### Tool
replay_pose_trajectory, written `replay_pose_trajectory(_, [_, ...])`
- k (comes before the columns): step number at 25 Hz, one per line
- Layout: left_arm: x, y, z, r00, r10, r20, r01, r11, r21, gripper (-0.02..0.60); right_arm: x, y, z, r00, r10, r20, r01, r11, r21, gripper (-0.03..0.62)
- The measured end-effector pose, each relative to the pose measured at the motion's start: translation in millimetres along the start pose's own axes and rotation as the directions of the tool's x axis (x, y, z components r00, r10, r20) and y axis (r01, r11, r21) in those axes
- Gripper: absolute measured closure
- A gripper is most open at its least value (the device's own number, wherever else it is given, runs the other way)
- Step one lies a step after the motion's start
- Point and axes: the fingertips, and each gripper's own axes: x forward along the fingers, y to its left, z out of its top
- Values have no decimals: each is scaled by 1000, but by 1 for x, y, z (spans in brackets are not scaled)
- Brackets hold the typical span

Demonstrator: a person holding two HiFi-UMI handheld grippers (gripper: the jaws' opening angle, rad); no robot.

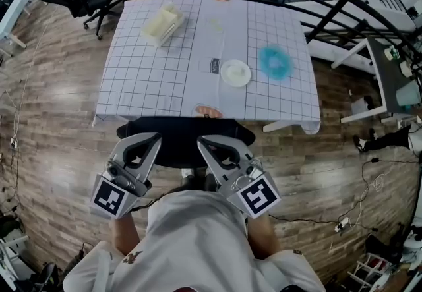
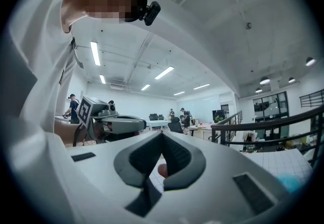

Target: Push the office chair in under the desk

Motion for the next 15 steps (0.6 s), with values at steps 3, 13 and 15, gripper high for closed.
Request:
replay_pose_trajectory(3, [0,1,0,1000,0,-3,0,1000,-6,580,1,-1,0,1000,2,-5,-2,1000,2,591])
replay_pose_trajectory(13, [2,1,0,1000,-3,-12,3,1000,1,580,1,-1,-1,1000,11,-16,-11,1000,0,591])
replay_pose_trajectory(15, [2,1,-1,1000,-4,-18,4,1000,4,580,1,-1,-1,1000,11,-18,-11,1000,5,591])
